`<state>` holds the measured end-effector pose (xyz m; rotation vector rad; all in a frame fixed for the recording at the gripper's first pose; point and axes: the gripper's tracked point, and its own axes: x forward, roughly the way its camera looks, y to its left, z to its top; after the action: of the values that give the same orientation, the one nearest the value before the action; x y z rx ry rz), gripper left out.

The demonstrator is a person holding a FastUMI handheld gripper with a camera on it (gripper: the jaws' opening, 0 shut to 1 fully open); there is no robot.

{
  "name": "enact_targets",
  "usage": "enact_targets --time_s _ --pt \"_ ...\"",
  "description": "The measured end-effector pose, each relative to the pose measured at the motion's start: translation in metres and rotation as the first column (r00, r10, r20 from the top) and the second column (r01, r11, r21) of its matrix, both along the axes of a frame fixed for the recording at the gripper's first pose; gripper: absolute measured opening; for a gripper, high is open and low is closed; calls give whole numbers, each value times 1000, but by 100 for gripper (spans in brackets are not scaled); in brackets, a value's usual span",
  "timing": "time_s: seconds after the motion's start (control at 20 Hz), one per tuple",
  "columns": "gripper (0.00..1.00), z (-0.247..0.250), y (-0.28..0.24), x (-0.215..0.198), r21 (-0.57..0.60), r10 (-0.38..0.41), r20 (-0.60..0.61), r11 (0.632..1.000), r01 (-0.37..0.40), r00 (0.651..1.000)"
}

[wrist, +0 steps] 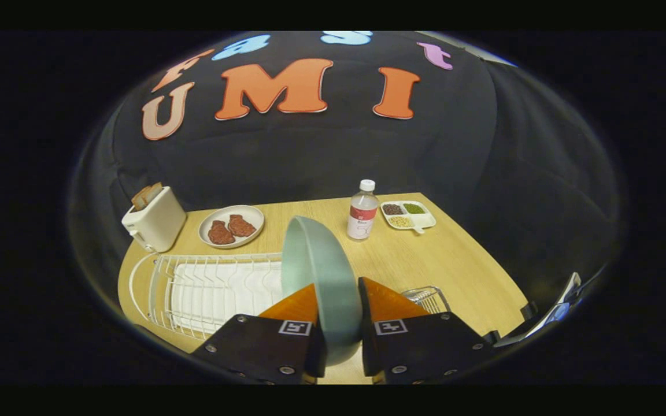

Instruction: Take the plate from the dish rack, then take the spoon from the basket and place it into the plate.

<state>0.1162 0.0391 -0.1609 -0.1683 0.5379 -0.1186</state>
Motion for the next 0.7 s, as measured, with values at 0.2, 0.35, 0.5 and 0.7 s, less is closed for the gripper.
enact_targets --time_s 0.2,0.35,0.5,0.7 --pt "25 6 -5 -37 61 32 -4 998 -32 999" --pt "25 5 -14 -65 102 43 -14 994 -41 999" --pt "25 -2 -20 -94 152 65 -24 987 -60 998" --pt "25 -22 -34 -129 203 65 -55 978 -52 996"
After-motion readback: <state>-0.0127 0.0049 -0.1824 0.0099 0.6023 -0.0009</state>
